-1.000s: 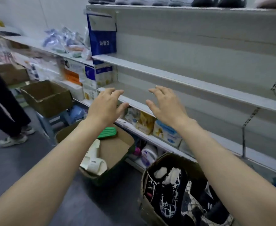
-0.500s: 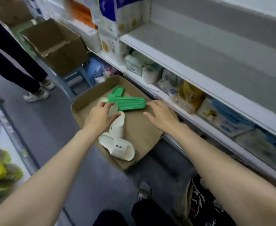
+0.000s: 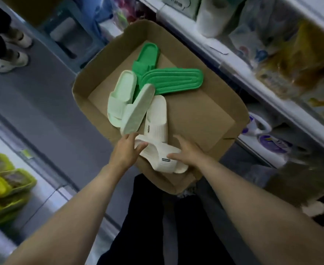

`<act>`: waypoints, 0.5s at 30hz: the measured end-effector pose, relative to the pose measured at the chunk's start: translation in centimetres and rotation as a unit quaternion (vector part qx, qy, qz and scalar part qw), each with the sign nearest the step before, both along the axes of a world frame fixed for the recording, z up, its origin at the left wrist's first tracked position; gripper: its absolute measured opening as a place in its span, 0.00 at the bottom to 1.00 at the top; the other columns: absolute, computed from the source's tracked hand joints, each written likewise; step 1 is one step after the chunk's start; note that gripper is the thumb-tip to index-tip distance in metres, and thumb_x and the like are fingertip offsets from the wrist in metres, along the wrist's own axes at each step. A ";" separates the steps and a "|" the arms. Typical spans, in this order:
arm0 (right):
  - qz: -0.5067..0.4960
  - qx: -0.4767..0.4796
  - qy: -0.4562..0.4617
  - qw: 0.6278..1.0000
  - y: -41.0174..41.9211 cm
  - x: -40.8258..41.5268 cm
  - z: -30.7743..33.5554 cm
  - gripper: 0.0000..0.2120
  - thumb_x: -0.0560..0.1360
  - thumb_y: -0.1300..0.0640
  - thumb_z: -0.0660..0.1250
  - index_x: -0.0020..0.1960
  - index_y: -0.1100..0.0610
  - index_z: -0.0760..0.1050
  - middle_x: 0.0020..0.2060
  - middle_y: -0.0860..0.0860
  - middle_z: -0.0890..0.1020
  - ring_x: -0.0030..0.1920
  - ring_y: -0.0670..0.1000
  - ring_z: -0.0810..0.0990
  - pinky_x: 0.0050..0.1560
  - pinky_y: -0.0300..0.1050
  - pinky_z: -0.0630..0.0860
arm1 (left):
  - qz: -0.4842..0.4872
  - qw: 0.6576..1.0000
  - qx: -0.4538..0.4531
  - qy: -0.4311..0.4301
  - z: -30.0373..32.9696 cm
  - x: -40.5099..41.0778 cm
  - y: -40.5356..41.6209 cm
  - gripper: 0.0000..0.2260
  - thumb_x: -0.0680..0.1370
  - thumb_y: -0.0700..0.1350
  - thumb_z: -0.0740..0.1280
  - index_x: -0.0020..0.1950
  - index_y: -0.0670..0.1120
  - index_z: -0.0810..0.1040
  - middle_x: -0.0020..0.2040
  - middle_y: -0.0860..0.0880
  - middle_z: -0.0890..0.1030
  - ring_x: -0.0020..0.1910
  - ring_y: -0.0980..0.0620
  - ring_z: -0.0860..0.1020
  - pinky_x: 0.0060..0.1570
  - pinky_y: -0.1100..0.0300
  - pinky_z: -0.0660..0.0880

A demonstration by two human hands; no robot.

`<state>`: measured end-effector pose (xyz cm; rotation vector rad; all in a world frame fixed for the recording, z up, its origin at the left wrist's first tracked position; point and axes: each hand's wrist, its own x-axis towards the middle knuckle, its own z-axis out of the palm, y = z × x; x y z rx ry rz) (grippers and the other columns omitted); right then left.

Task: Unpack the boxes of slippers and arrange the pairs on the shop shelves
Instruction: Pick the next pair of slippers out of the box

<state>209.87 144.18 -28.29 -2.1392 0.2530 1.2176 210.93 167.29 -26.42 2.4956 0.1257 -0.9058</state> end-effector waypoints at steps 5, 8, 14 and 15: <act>0.002 -0.016 0.055 0.998 2.7 -0.2 -4.0 0.54 0.68 0.46 0.80 0.82 0.51 0.49 0.79 0.52 0.60 0.77 0.56 0.61 0.75 0.51 0.62 | -0.020 0.999 -0.011 0.050 -2.8 3.3 1.9 0.26 0.79 0.59 0.66 0.73 0.47 0.71 0.68 0.42 0.75 0.65 0.41 0.75 0.64 0.46 0.72; 0.022 -0.052 0.061 0.997 2.9 -0.7 -5.0 0.50 0.64 0.43 0.81 0.78 0.52 0.60 0.74 0.52 0.67 0.72 0.56 0.68 0.67 0.49 0.68 | -0.028 0.997 -0.013 0.064 -4.1 4.2 2.2 0.25 0.80 0.58 0.65 0.72 0.47 0.71 0.68 0.42 0.75 0.66 0.42 0.73 0.63 0.49 0.71; -0.109 -0.003 0.062 0.992 -1.4 -3.4 -4.5 0.21 0.60 0.45 0.83 0.45 0.48 0.76 0.50 0.49 0.79 0.51 0.52 0.79 0.53 0.52 0.77 | -0.023 0.995 -0.014 0.092 -5.5 4.7 1.5 0.25 0.81 0.59 0.63 0.72 0.45 0.71 0.68 0.41 0.74 0.67 0.40 0.71 0.62 0.50 0.69; -0.157 0.022 0.071 0.985 -2.6 -3.8 -3.7 0.19 0.62 0.49 0.83 0.46 0.50 0.77 0.49 0.50 0.81 0.52 0.53 0.81 0.53 0.54 0.77 | -0.023 0.995 -0.020 0.096 -5.7 4.7 1.3 0.25 0.81 0.60 0.62 0.72 0.45 0.72 0.68 0.41 0.75 0.67 0.40 0.72 0.62 0.50 0.69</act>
